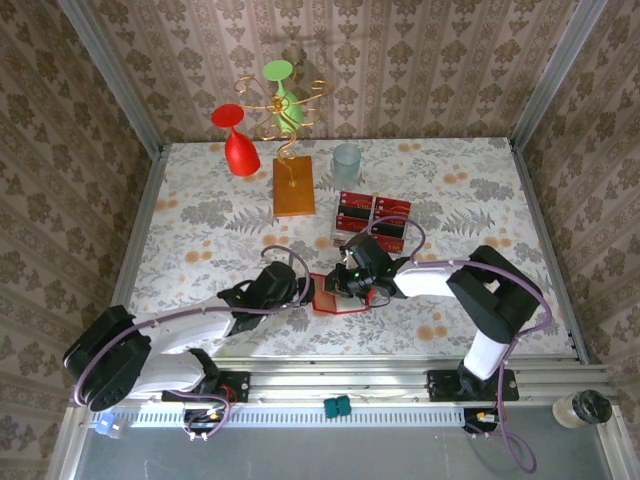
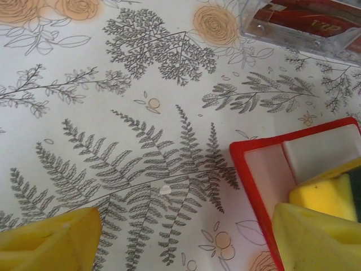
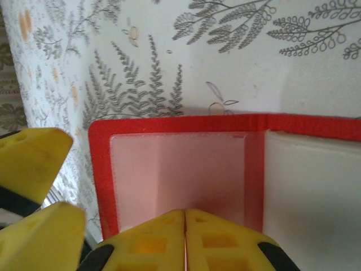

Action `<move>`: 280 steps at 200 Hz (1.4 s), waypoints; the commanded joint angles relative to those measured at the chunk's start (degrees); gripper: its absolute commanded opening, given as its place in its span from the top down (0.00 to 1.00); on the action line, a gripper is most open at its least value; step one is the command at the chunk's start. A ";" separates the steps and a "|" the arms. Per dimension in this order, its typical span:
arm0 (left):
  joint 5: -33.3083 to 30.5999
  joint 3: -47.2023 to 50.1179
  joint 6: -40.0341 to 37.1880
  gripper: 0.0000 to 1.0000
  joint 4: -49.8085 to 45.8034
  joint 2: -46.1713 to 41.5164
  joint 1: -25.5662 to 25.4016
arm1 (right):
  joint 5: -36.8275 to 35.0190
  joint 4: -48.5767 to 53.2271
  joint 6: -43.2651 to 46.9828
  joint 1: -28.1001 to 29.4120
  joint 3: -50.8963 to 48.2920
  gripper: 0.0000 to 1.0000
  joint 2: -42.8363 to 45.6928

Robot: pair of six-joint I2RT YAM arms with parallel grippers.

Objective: Put the credit cards into the card holder

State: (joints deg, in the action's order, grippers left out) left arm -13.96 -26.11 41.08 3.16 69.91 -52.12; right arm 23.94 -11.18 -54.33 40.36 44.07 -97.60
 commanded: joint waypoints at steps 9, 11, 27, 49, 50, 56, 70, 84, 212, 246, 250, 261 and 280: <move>-0.65 -3.28 -1.10 0.19 -0.13 1.29 -1.37 | -2.12 7.00 4.34 -2.26 -0.21 0.87 9.18; -0.75 -3.37 -1.16 0.19 -0.23 1.35 -1.44 | -2.32 7.56 4.67 -2.47 -0.21 0.86 9.60; -1.11 -4.16 -1.40 0.19 -0.66 1.64 -1.99 | -4.11 12.07 7.09 -4.02 -0.52 0.80 13.46; -2.08 -5.28 -1.83 0.19 -1.54 1.37 -3.08 | -7.68 19.25 11.37 -5.67 -0.66 0.66 17.44; -2.10 -5.32 -1.86 0.19 -1.60 1.42 -3.12 | -8.03 19.74 11.58 -5.74 -0.66 0.66 18.28; -2.33 -5.80 -2.05 0.19 -2.26 1.46 -3.31 | -10.18 22.21 13.07 -5.96 -0.58 0.61 19.87; -3.29 -6.95 -2.75 0.19 -3.92 1.76 -4.14 | -14.57 27.13 16.40 -6.25 -0.66 0.50 21.92; -4.24 -7.98 -3.15 0.18 -5.86 2.30 -4.82 | -18.18 30.64 18.99 -6.43 -1.00 0.44 22.87; -5.75 -12.38 -2.80 0.14 -10.08 12.49 -6.82 | -14.17 23.13 21.21 -14.42 -6.06 0.93 15.47; -5.74 -11.36 -1.76 0.14 -7.94 15.11 -6.86 | -14.01 22.87 20.34 -15.75 -10.10 0.99 19.77; -5.75 -11.33 -1.73 0.14 -7.70 15.42 -6.90 | -14.01 22.69 20.17 -15.73 -10.58 0.99 20.11; -5.73 -11.33 -1.72 0.14 -7.27 16.31 -6.86 | -13.93 22.42 19.55 -15.79 -11.63 0.99 20.96; -5.84 -11.51 -1.82 0.14 -6.96 17.59 -6.86 | -13.75 21.90 18.69 -15.84 -12.86 0.98 21.88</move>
State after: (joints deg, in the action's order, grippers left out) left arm -18.92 -37.39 38.79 -4.23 86.15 -58.59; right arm 9.47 11.73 -33.98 24.73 32.97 -77.45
